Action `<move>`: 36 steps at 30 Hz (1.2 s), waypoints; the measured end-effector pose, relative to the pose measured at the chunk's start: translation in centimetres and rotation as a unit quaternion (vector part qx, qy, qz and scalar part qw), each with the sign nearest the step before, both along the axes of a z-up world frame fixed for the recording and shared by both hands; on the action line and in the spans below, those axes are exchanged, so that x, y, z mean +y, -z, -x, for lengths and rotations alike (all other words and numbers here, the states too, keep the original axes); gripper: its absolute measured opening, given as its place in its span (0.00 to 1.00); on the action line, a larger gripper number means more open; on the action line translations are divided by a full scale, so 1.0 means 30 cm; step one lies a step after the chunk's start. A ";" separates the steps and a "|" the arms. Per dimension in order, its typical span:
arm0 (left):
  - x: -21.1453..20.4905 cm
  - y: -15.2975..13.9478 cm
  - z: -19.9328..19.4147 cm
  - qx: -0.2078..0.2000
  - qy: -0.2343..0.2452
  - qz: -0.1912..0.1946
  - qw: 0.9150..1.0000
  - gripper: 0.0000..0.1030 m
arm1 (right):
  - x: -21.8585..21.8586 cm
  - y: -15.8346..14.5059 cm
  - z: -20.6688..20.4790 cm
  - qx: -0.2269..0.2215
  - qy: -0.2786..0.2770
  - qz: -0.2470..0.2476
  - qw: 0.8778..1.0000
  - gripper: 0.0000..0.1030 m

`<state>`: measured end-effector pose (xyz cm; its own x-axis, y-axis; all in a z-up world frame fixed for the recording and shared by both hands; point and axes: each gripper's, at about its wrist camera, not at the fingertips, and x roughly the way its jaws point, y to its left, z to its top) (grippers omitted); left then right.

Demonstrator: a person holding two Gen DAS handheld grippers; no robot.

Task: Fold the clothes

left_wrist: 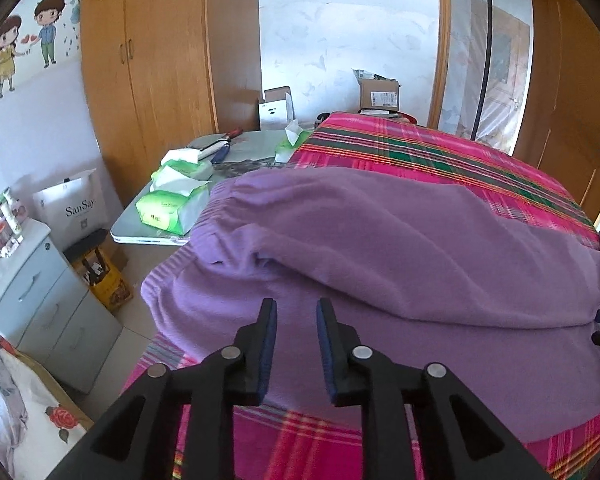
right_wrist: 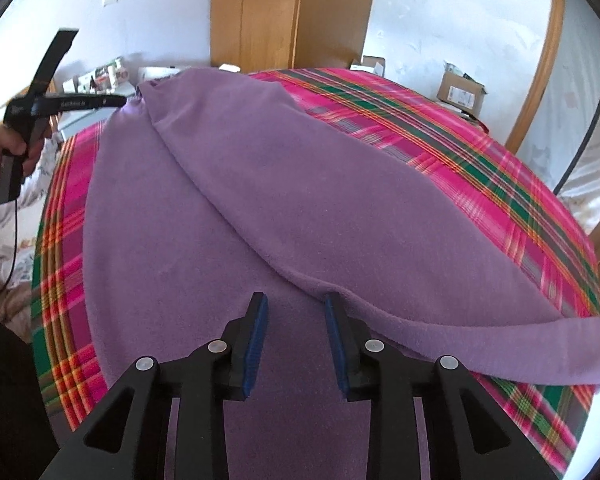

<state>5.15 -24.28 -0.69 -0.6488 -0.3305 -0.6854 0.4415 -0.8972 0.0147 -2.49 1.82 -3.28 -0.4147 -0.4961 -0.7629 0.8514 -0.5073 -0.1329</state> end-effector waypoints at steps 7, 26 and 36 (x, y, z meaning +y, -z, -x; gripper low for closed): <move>0.026 0.009 0.038 -0.007 -0.002 -0.005 1.000 0.22 | -0.005 0.002 -0.016 0.018 -0.001 -0.009 1.000 0.32; -0.212 0.053 0.011 0.106 -0.053 -0.250 0.961 0.37 | 0.014 0.004 0.024 -0.002 0.026 0.000 1.000 0.55; -0.291 0.076 0.071 0.117 -0.081 -0.292 0.946 0.35 | -0.088 -0.007 -0.026 0.070 -0.026 -0.044 0.996 0.55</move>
<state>3.02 -33.02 -2.96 -0.7794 -0.0471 -0.6248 0.5027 -0.6423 -0.5786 -1.71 -0.82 -3.08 -0.4949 -0.4530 -0.7415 0.8467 -0.4433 -0.2943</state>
